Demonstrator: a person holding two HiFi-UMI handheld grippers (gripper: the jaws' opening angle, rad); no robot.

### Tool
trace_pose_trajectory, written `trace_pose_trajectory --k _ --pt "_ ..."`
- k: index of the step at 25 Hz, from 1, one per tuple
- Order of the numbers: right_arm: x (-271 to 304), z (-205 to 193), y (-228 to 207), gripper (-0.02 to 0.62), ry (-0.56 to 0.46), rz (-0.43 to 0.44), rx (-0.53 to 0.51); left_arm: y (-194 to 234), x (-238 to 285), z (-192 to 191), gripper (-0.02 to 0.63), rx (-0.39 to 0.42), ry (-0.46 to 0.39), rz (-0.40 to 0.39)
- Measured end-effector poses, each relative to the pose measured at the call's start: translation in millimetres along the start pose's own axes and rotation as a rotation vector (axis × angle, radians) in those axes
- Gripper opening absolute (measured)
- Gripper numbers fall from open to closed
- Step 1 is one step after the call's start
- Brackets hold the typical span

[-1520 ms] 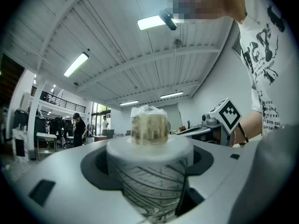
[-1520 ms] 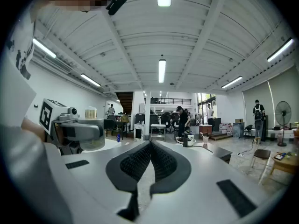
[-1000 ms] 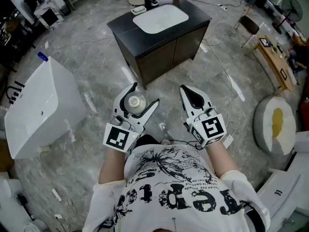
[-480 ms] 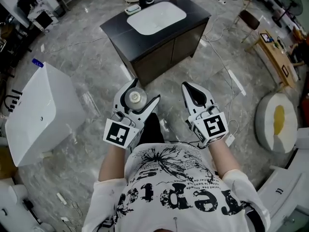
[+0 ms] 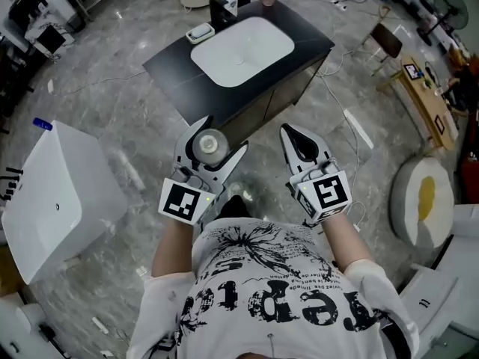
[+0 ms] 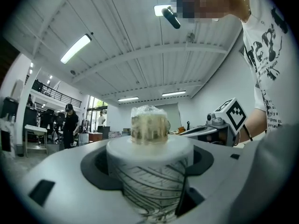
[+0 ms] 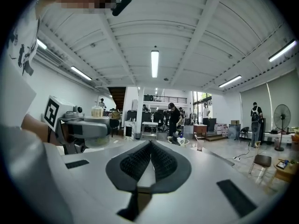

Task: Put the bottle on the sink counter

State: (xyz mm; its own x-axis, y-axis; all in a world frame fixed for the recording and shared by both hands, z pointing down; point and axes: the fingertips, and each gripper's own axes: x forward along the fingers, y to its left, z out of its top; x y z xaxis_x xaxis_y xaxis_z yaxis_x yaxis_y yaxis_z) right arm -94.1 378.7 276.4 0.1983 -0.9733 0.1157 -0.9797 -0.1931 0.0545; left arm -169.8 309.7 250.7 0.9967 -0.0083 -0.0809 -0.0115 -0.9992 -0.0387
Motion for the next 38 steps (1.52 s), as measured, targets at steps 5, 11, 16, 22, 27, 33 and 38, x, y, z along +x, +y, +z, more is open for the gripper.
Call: trace_pose_trajectory --k 5,11,16,22,27,33,38 --pt "97.5 12.9 -27.2 0.015 0.007 0.011 -0.005 90.1 42.3 -7.5 0.347 -0.008 -0.001 0.019" --pt "182.4 11.8 -58.9 0.015 0.028 0.022 0.001 169.2 80.5 -26.6 0.347 -0.003 0.072 0.071" --pt "236.9 3.4 -72.5 0.015 0.050 0.087 0.030 207.8 100.0 -46.4 0.347 -0.024 0.100 0.123" --pt "318.9 -7.2 -90.8 0.015 0.059 0.233 0.015 267.5 132.1 -64.7 0.347 -0.016 0.121 0.259" --pt "392.6 -7.0 -103.9 0.015 0.080 0.396 -0.018 323.6 158.8 -79.9 0.347 -0.036 0.136 0.416" --pt "474.2 -14.6 -117.6 0.015 0.106 0.569 -0.066 389.9 193.0 -97.4 0.347 -0.046 0.116 0.608" --pt "530.2 -44.8 -113.8 0.015 0.139 0.671 -0.079 441.5 210.5 -141.4 0.347 -0.048 0.168 0.710"
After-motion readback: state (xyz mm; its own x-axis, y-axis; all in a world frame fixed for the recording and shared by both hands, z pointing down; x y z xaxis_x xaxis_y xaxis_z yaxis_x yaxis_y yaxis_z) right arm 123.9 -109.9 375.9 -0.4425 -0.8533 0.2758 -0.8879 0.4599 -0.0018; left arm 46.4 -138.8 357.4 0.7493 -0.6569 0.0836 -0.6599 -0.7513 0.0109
